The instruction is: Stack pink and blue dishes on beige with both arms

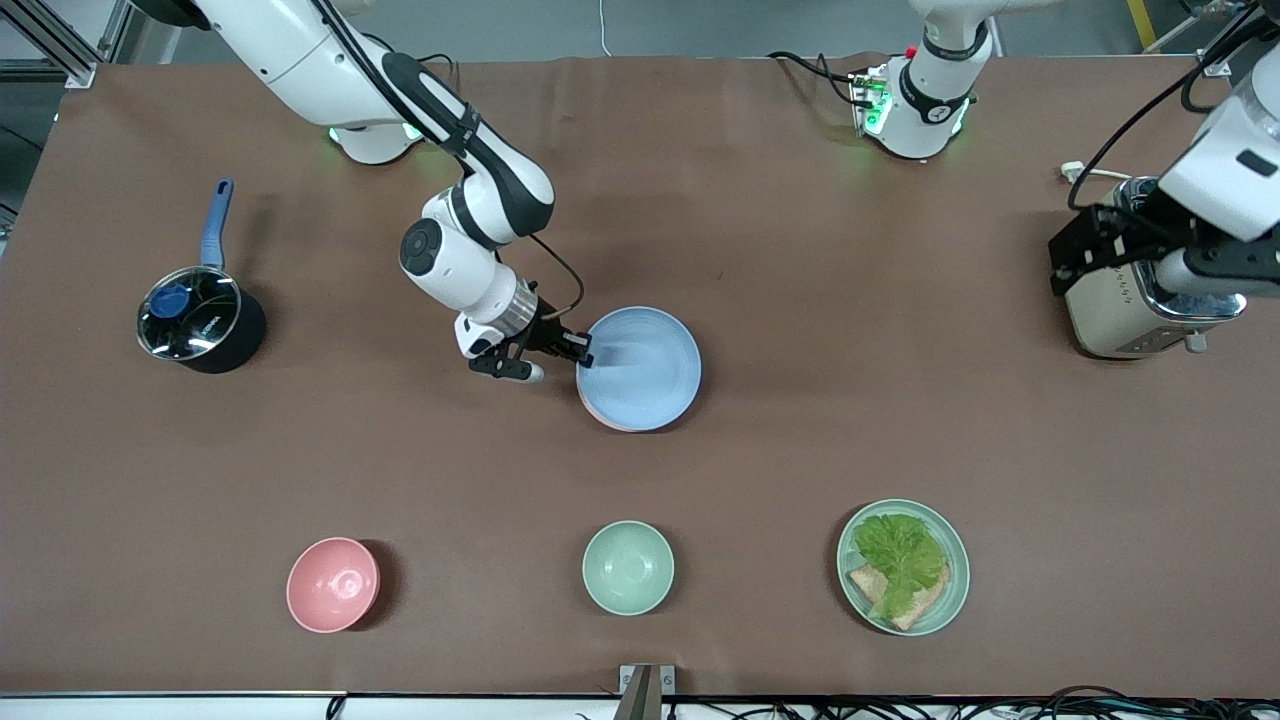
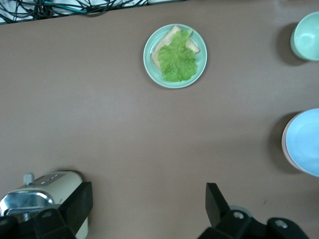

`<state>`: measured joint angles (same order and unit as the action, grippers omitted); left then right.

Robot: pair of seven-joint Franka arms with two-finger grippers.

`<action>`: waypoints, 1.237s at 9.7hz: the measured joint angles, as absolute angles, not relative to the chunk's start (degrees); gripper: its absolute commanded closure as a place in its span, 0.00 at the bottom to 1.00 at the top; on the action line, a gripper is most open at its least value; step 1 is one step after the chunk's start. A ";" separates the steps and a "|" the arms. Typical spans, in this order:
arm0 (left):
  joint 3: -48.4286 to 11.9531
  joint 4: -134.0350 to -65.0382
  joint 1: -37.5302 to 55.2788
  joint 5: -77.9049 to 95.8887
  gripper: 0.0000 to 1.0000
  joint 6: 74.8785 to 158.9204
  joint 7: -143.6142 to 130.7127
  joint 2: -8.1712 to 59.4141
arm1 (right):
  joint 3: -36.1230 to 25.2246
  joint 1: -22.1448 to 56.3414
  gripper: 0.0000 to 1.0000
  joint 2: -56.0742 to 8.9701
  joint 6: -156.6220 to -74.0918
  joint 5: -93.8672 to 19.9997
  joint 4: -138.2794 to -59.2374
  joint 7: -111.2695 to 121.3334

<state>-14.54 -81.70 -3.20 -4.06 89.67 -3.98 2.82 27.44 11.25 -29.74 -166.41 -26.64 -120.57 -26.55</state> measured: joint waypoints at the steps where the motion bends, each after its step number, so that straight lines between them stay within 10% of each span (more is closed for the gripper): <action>1: -9.47 -83.53 1.14 -3.86 0.00 88.11 -3.58 0.90 | 27.41 11.25 0.68 -29.90 -166.45 -26.64 -120.58 -26.55; 2: -5.44 -84.65 4.52 -3.67 0.00 86.79 -3.51 -0.44 | 27.30 11.24 0.47 -29.98 -166.53 -26.63 -120.57 -26.54; 3: -1.46 -85.35 7.80 -3.51 0.00 86.12 -3.49 -1.30 | 27.13 11.15 0.06 -29.98 -166.68 -26.64 -120.53 -26.53; 4: 2.60 -85.81 11.13 -2.84 0.00 85.79 -3.46 -1.72 | 27.00 10.94 0.00 -29.97 -167.00 -26.63 -120.33 -26.50; 7: 2.73 -85.95 10.19 -1.57 0.00 85.57 -3.46 -1.91 | 26.70 8.31 0.00 -27.47 -165.67 -25.13 -118.40 -26.05; 12: 1.94 -85.98 8.13 -1.46 0.00 85.54 -3.46 -2.07 | 23.46 -2.57 0.00 -17.13 -134.74 -8.45 -107.57 -25.97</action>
<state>1.94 -85.98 8.13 -1.46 85.54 -3.46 -2.07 23.46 -2.57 -17.13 -134.74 -8.45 -107.57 -25.97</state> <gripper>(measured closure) 0.000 0.000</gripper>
